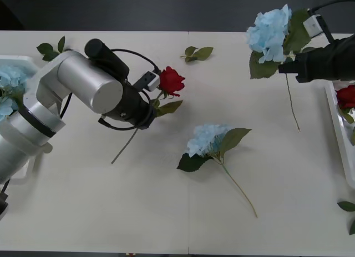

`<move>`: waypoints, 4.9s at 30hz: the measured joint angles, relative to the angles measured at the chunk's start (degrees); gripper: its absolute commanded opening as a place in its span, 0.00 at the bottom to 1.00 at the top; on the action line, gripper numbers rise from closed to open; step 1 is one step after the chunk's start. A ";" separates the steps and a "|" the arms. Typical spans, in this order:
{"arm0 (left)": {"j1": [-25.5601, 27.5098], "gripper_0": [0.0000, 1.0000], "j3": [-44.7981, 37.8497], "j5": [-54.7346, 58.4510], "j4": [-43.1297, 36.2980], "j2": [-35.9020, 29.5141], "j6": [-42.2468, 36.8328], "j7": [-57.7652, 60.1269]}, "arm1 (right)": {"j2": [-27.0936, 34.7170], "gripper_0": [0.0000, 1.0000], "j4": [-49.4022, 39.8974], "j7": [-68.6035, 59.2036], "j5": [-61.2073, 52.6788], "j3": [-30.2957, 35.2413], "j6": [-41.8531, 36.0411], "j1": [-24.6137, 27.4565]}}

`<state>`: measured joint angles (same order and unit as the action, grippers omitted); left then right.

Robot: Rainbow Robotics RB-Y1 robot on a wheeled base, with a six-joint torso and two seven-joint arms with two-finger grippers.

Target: Put the red flowers into the right box and the blue flowers into the left box

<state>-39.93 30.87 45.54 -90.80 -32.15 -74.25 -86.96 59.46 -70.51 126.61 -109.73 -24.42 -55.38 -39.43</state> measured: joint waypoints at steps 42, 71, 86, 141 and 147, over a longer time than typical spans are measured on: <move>8.01 0.00 -28.20 56.46 -7.56 2.96 -4.38 -17.27 | 4.91 0.00 0.58 12.57 -22.64 -7.16 5.95 13.70; 2.67 0.00 -26.13 57.07 -6.39 5.21 -1.25 -25.77 | 2.68 0.90 4.74 12.96 -7.52 -10.11 11.22 13.69; 2.67 0.00 -26.11 57.07 -6.28 5.21 -1.25 -25.78 | 10.82 0.90 0.28 26.77 -31.73 -10.11 -0.48 13.68; 2.67 0.00 -26.11 57.07 -6.18 5.21 -1.22 -25.80 | -24.75 0.60 -37.79 26.78 -27.46 -7.43 24.15 25.03; 2.67 0.00 -26.11 57.07 -6.18 5.21 -1.22 -25.81 | -26.81 0.00 -35.62 26.79 -27.46 -7.64 24.11 23.64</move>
<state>-37.26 4.76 102.61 -96.98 -26.94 -75.47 -112.76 32.65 -106.13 153.40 -137.20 -32.06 -31.27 -15.79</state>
